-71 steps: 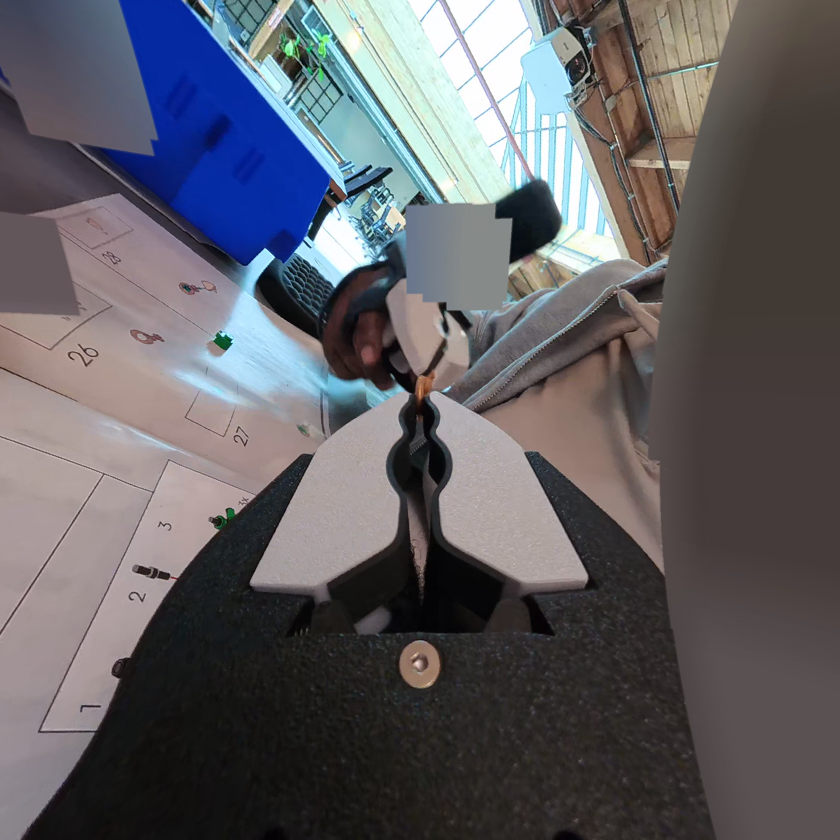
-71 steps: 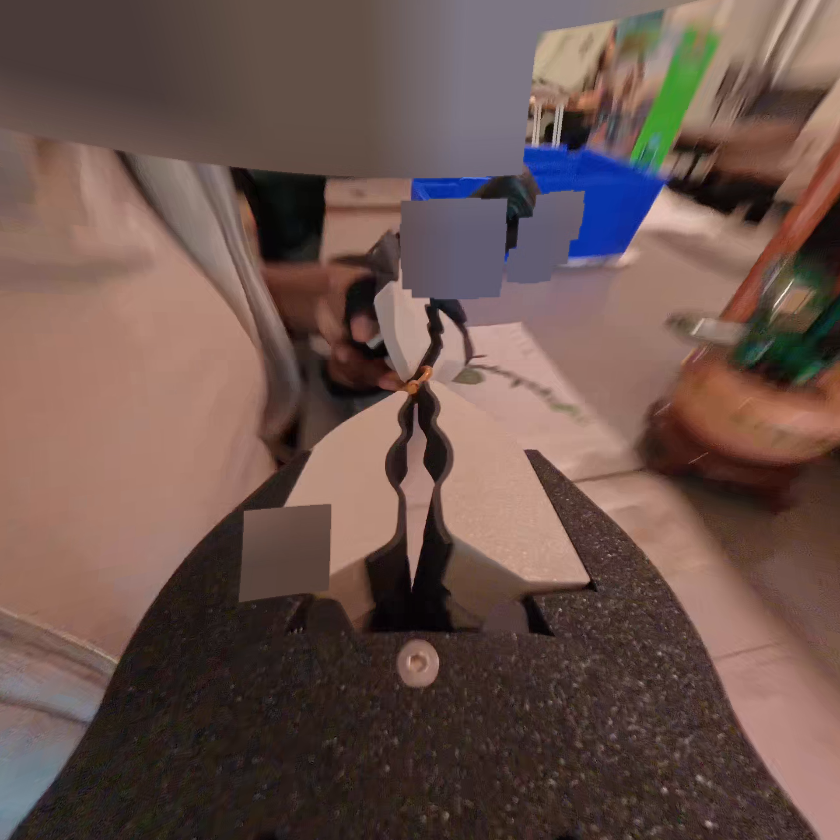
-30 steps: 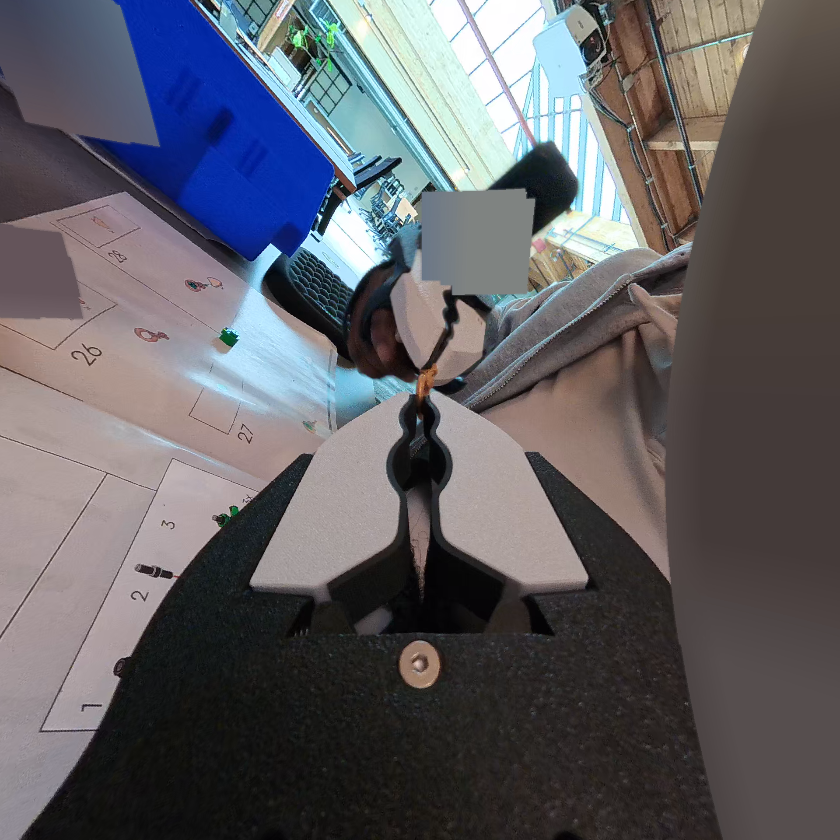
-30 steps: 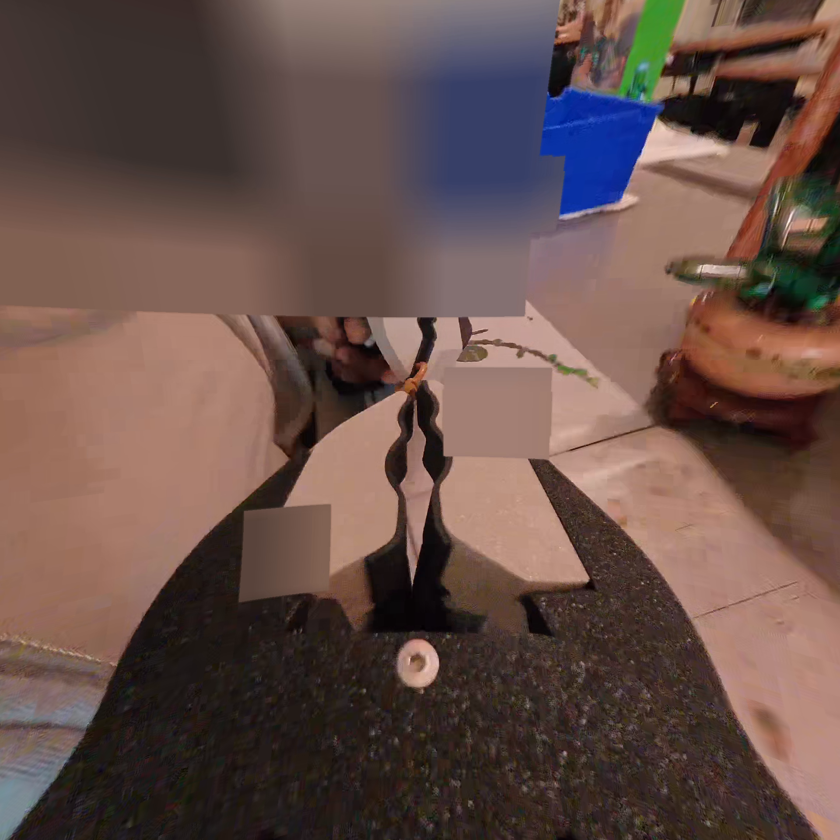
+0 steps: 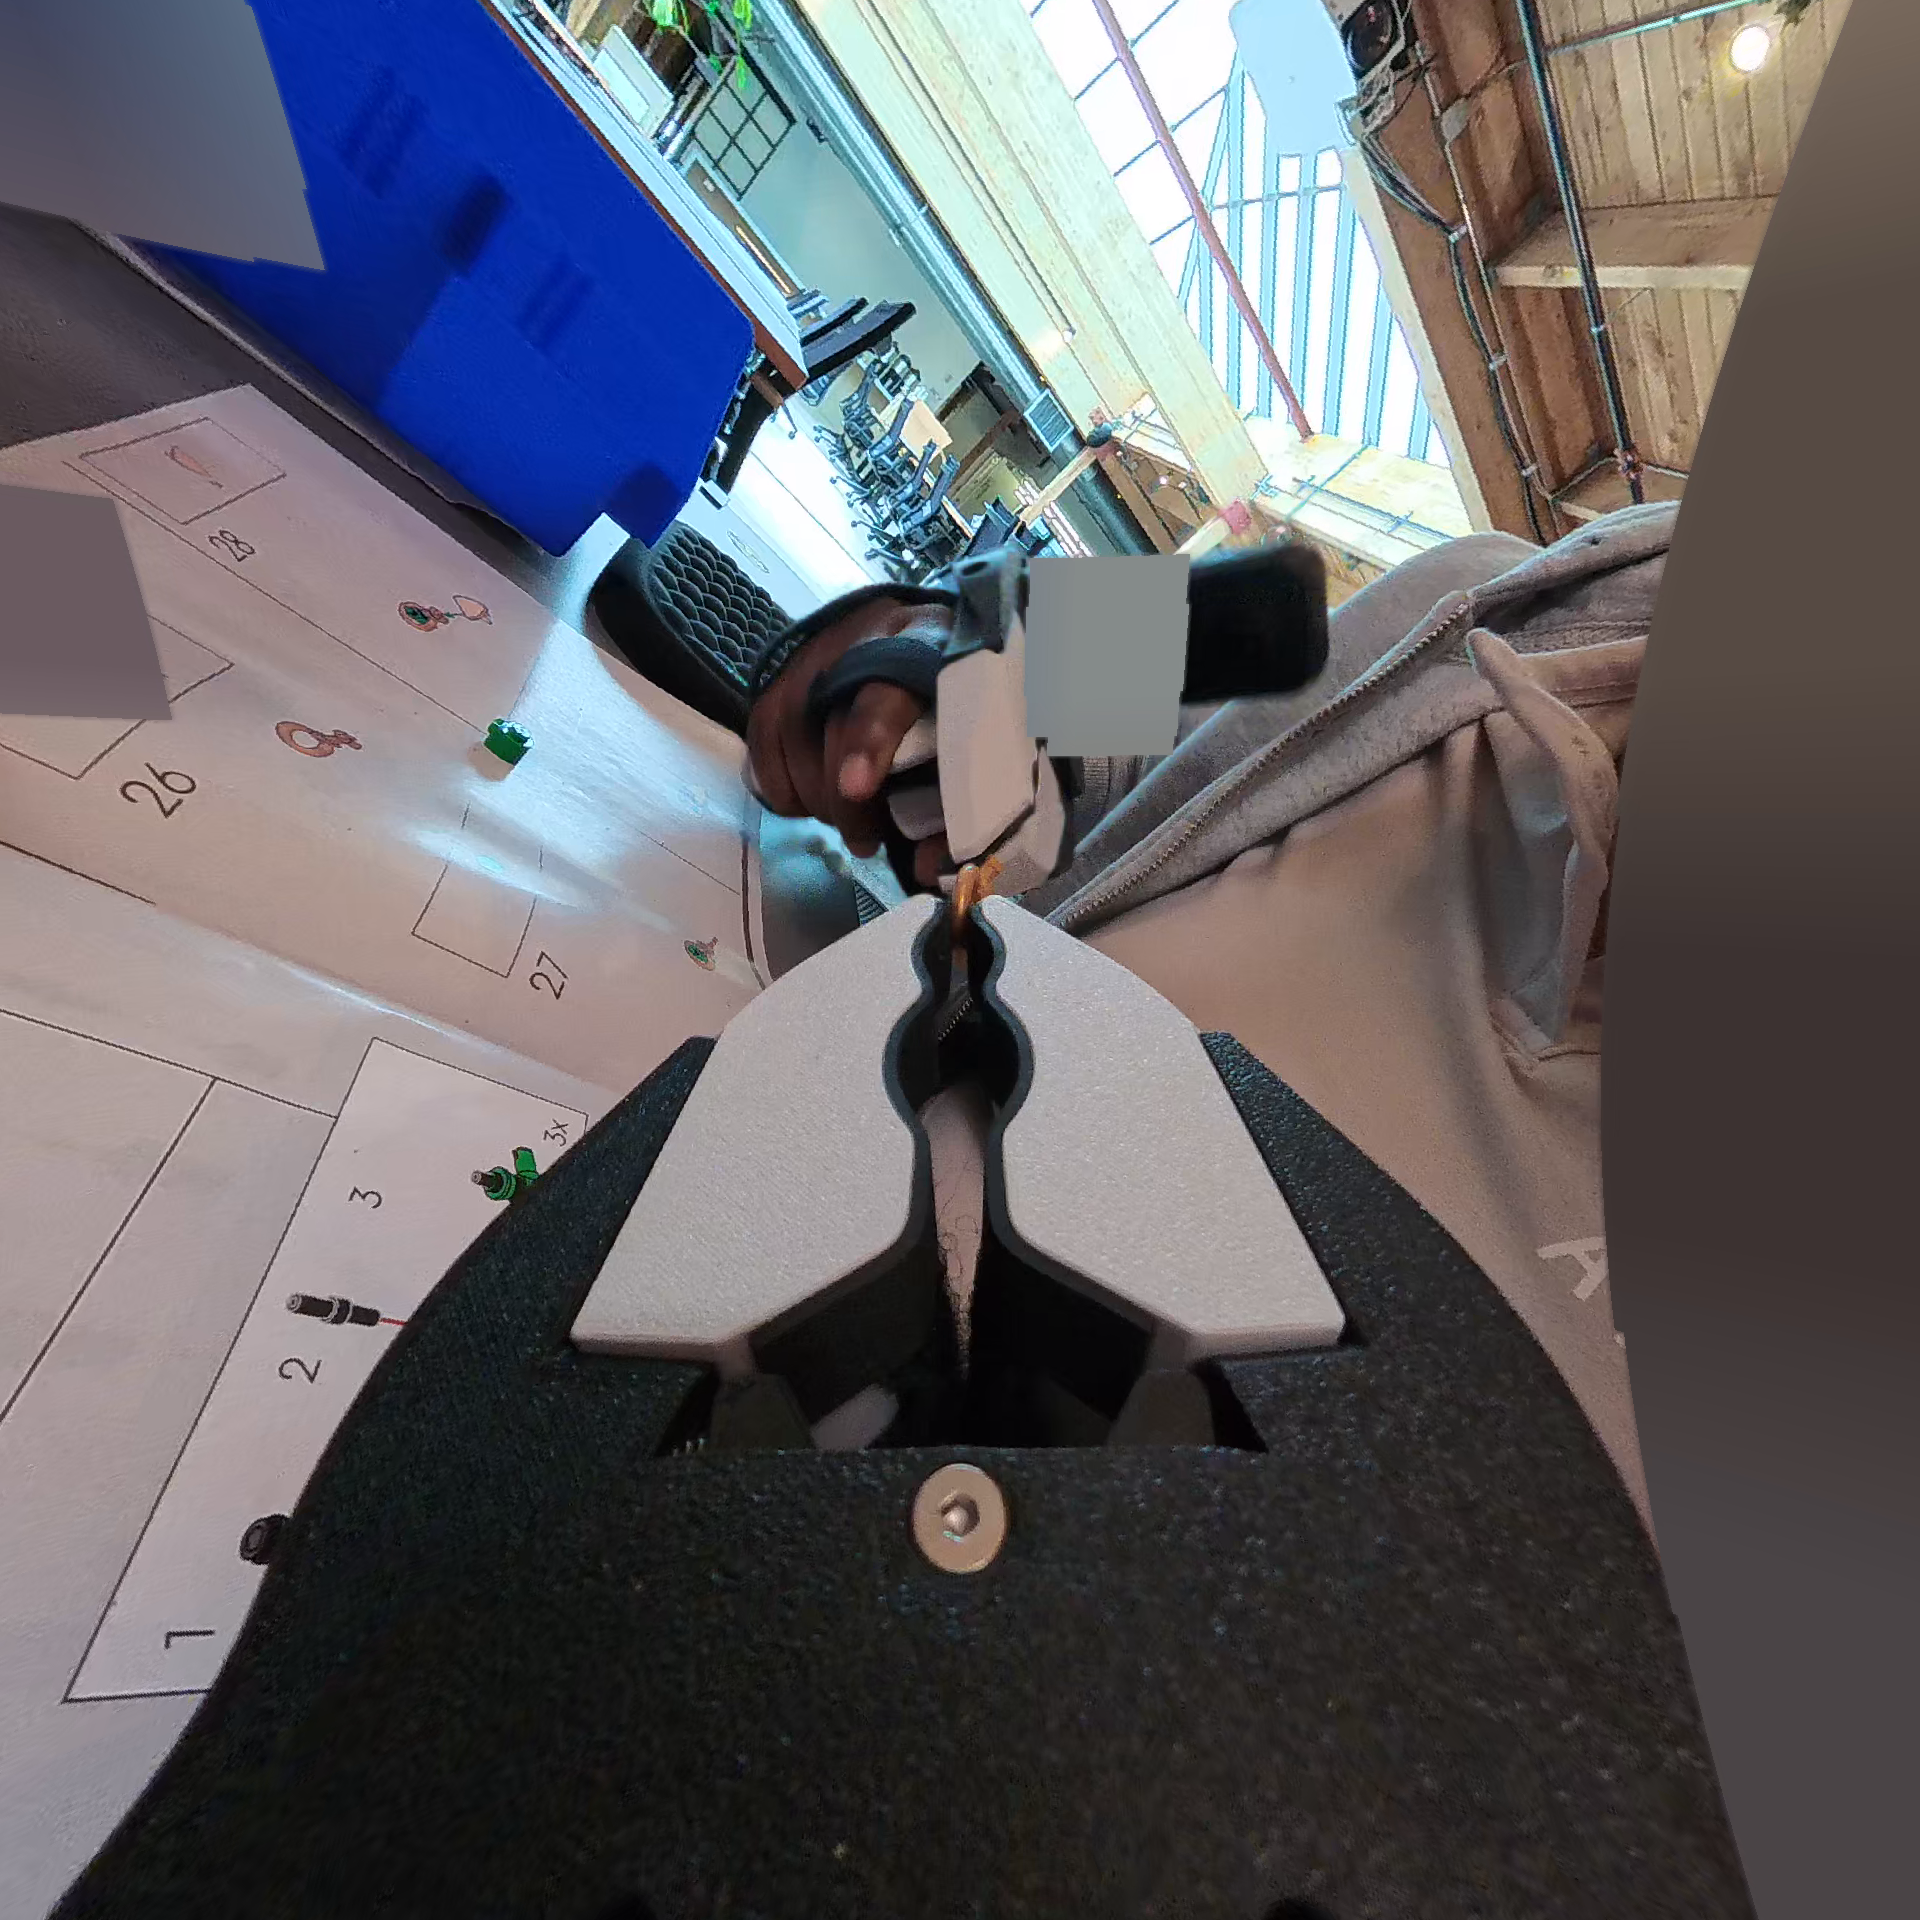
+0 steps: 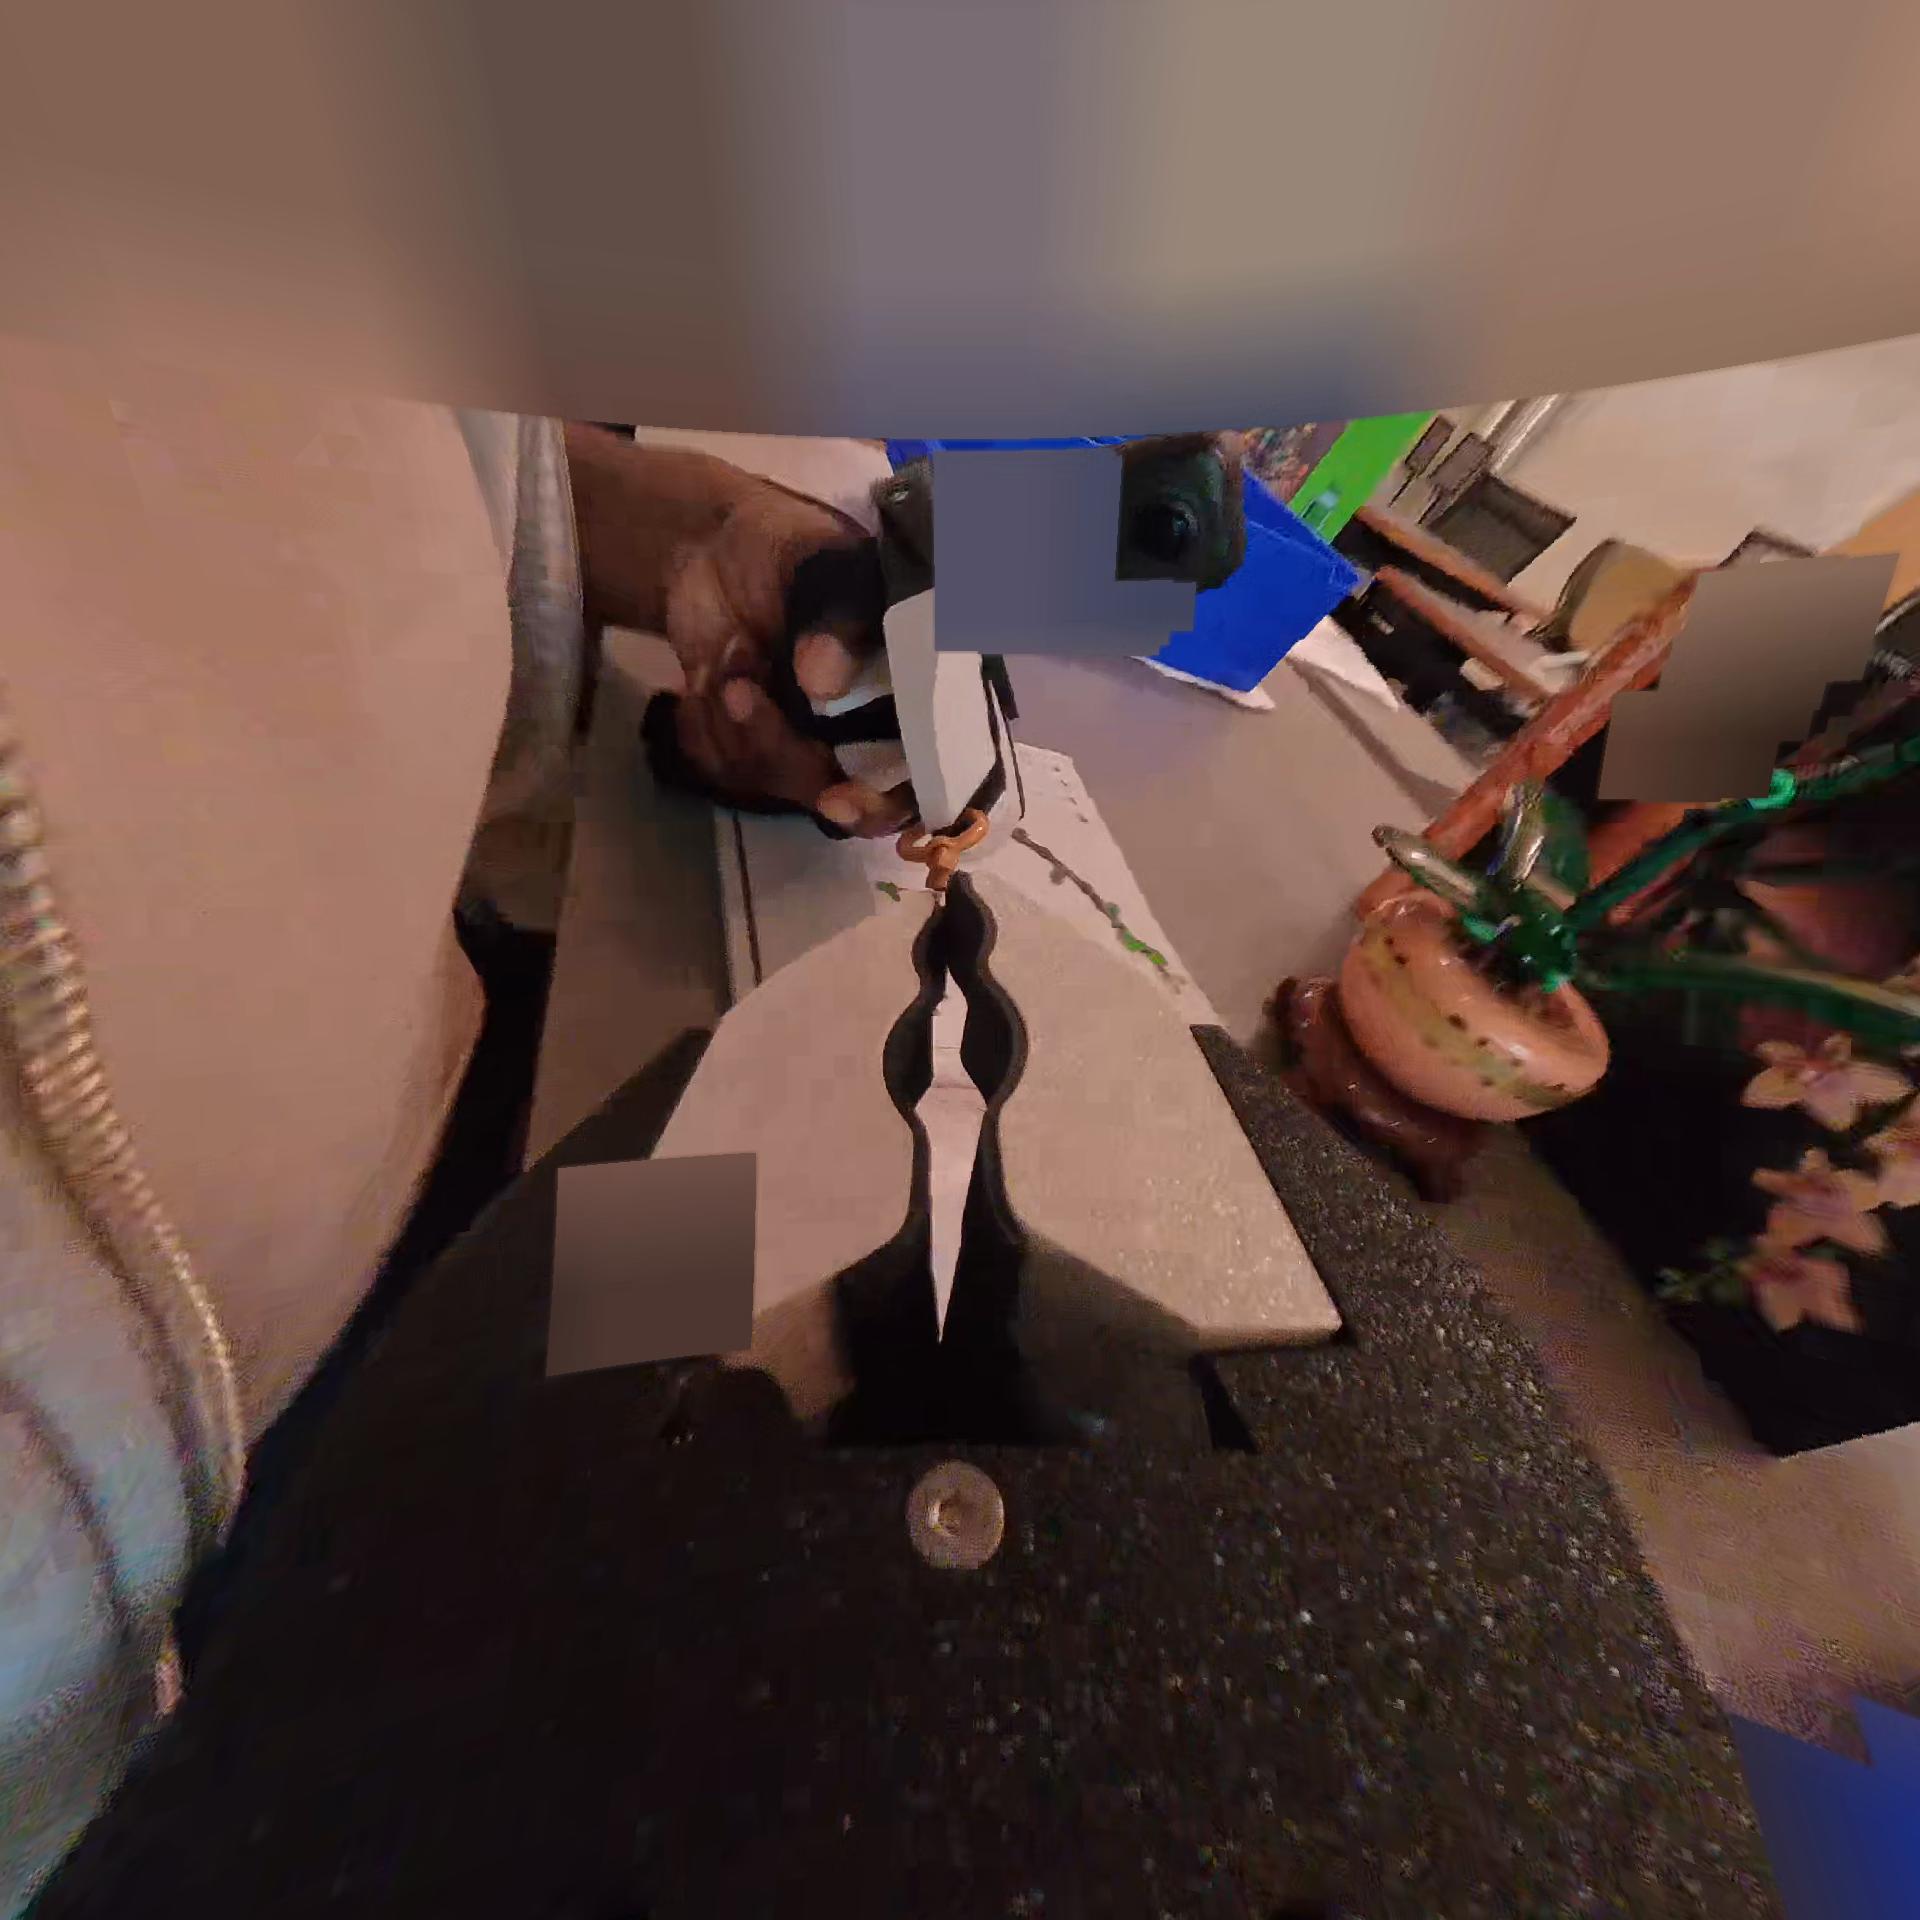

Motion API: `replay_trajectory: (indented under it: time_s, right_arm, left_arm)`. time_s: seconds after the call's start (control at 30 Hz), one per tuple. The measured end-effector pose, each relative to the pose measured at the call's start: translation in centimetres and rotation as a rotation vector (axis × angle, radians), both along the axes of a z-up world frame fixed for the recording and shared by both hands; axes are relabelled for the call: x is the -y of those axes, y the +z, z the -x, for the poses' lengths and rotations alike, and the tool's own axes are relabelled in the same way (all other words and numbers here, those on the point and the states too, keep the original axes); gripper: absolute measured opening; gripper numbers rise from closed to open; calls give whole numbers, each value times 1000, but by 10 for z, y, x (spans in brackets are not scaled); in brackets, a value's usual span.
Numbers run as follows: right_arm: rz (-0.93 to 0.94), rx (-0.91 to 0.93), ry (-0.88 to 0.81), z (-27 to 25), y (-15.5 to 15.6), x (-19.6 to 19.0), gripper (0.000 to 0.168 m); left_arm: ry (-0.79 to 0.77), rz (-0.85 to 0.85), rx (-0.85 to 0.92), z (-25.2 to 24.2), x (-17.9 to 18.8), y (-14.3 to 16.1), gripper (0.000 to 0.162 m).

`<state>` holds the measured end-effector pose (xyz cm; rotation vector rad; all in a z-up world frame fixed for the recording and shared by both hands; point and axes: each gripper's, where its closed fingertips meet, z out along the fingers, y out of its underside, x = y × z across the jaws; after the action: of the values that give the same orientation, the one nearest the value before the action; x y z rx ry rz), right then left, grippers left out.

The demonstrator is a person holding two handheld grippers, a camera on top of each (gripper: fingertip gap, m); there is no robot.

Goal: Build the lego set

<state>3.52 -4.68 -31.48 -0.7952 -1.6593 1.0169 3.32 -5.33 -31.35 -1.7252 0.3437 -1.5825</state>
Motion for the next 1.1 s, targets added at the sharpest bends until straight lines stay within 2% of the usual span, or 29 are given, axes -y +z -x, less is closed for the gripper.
replay_trajectory:
  time_s: [0.1, 0.27, 0.4, 0.47, 0.6, 0.77, 0.83, 0.93, 1.0, 1.03, 1.1]
  right_arm:
    - [163, 65, -22, 3, -3, -5, 0]
    - [370, 115, 24, -1, -3, 0, 20]
    - [684, 246, 36, 5, 0, 4, 12]
    - [741, 286, 48, 6, -2, 4, 11]
    - [684, 293, 32, 6, -8, 3, 11]
    - [600, 263, 27, 5, -8, 4, 3]
    - [418, 215, 28, 4, -8, 4, 2]
    - [-88, 76, 43, 2, -4, 6, 3]
    - [-315, 10, 54, 3, -2, 6, 3]
    - [-322, 4, 54, 4, -1, 5, 3]
    - [-108, 59, 46, 5, 0, 3, 3]
  left_arm:
    - [4, 0, -5, 0, -1, 0, 1]
    - [18, -2, -10, 1, -2, -1, 1]
    - [28, -10, -51, -1, -2, -4, 1]
    - [33, -14, -65, -2, -2, -5, 1]
    - [37, -17, -53, -1, -2, -4, 1]
    - [34, -18, -53, -1, -2, -4, 1]
    - [24, -11, -57, -3, -1, -5, 1]
    - [-8, 7, -40, -4, 0, -4, 1]
    - [-17, 16, -26, -3, 1, -4, 1]
    - [-15, 20, -18, -3, 0, -3, 1]
    - [1, 15, -9, -1, -1, -2, 1]
